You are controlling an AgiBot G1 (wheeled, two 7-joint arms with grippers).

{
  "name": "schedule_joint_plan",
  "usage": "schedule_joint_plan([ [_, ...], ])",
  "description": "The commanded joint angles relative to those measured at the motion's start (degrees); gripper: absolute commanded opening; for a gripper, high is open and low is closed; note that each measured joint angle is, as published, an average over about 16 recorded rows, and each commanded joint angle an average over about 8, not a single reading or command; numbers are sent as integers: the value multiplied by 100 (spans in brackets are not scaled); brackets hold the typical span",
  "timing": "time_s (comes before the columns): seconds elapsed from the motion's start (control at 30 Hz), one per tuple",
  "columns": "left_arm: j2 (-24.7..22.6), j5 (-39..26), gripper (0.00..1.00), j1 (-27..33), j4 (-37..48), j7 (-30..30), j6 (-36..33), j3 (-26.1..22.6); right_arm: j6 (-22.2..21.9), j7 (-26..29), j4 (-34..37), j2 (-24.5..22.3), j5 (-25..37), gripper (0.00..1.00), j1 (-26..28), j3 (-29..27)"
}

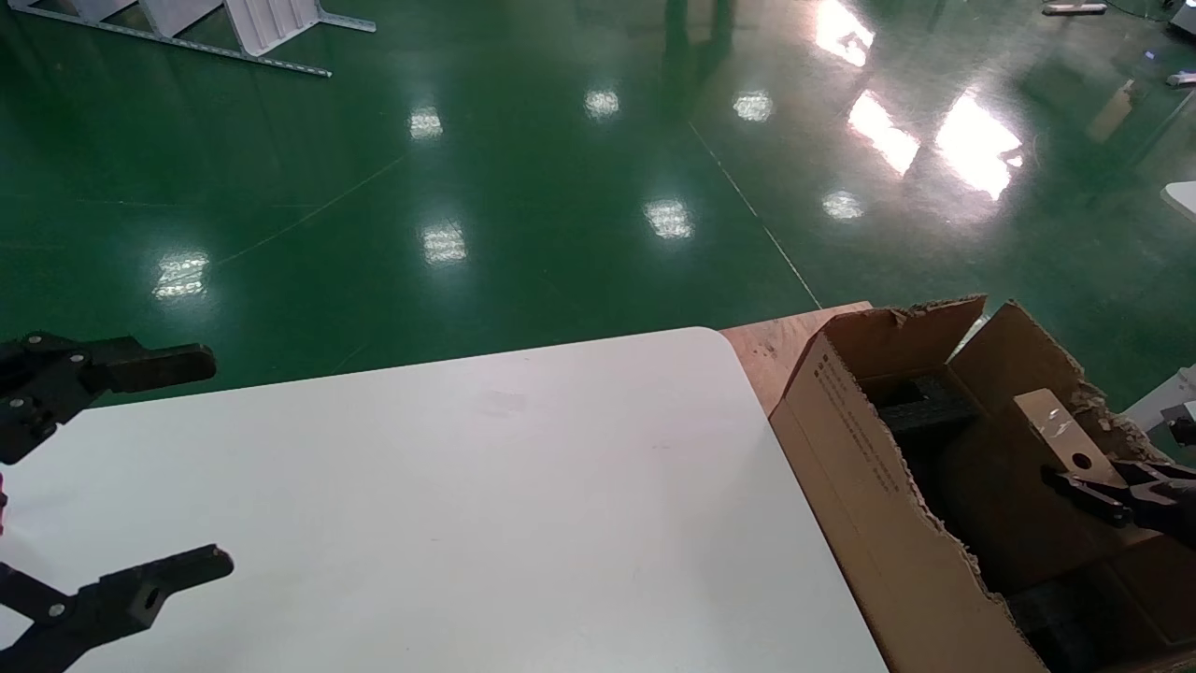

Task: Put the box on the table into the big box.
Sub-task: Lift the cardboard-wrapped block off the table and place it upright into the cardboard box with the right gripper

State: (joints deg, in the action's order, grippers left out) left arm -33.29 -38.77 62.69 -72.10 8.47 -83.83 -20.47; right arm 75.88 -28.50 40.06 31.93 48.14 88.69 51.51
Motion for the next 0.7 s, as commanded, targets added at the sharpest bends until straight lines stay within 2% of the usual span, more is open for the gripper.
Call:
schedule_joint_plan([
  [0.03,0,0,100,0,0,0,0,0,-24,10,-4,0,-3,24,-5,0],
  [0.2,0,1,100,-1,1,0,1,0,-39,35,-20,3,9,87,-3,6],
  [0.23,1,1,100,-1,1,0,1,0,-41,37,-21,4,10,96,-3,7],
  [0.27,1,1,100,-1,1,-1,1,0,-43,39,-22,4,11,100,-2,8],
  [0.7,1,1,100,-1,1,-1,2,0,-40,38,-21,-3,14,100,-8,5],
])
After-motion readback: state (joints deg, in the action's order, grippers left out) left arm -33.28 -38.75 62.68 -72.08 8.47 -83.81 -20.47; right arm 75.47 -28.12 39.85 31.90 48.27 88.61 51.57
